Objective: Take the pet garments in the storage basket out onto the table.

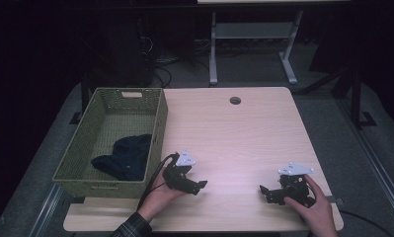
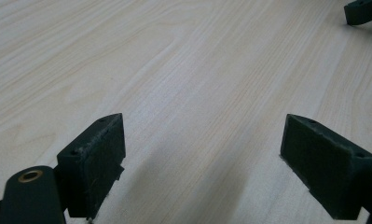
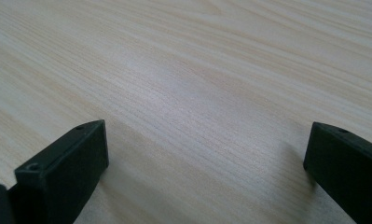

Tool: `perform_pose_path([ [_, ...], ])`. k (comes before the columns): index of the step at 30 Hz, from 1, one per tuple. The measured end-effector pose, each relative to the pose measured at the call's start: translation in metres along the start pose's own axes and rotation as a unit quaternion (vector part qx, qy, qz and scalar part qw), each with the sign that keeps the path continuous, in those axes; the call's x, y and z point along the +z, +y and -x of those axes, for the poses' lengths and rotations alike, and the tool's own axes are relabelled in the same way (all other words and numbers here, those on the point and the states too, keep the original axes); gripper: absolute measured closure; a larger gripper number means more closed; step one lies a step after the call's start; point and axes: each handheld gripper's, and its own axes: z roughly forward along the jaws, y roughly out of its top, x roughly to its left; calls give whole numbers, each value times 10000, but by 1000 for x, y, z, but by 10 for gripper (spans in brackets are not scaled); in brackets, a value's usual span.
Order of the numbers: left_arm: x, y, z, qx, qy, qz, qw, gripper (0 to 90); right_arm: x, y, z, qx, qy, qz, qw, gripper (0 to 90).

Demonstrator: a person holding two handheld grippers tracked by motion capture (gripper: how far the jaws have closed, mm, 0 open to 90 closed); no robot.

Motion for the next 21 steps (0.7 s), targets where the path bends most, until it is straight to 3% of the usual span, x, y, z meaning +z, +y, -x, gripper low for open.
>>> perform_pose_path([
  [21,-14,13,-1,-61,-67,67,9999,137,0,0,0,-2,8,-3,10000,0],
])
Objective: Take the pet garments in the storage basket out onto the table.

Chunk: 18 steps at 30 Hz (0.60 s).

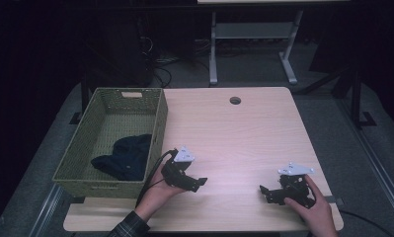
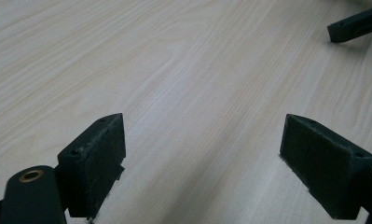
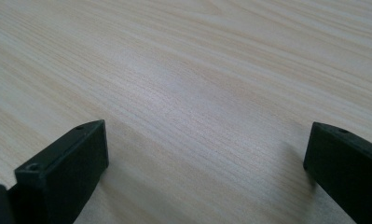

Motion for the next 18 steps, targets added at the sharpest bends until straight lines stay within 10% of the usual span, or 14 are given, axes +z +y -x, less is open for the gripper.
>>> perform_pose_path([
  [18,-11,13,0,16,-60,74,10000,137,0,0,0,-22,9,1,10000,0],
])
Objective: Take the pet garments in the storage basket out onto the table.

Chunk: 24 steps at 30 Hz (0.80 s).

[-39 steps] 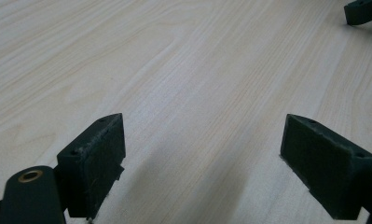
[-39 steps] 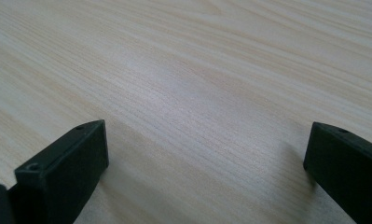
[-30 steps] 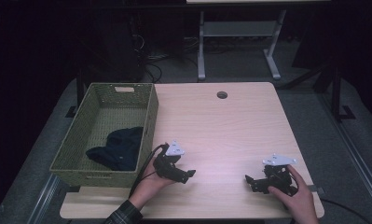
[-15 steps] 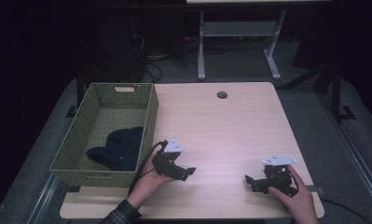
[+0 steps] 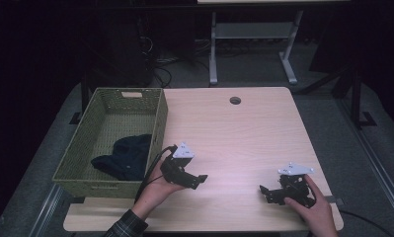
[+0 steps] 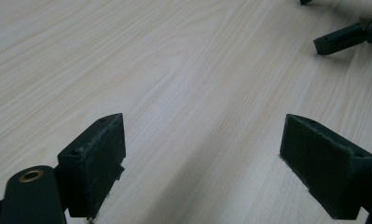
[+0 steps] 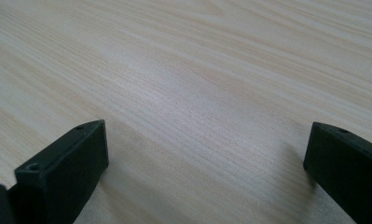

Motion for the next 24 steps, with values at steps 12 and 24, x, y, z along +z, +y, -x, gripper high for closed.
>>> perform_pose_path([
  [12,-10,11,-1,48,-72,169,9998,139,0,0,0,2,2,0,10000,0],
  [24,-16,22,-2,260,-179,243,9992,139,0,0,0,2,5,-2,10000,0],
])
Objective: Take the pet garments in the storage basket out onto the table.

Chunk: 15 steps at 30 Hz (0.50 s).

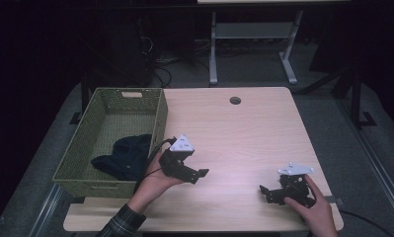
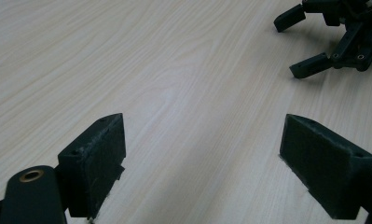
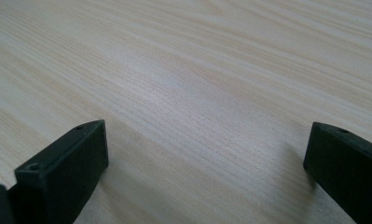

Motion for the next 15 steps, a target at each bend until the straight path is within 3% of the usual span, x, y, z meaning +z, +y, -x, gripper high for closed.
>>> perform_pose_path([
  [15,-12,14,-9,91,22,52,9999,139,0,0,0,-7,0,4,10000,0],
])
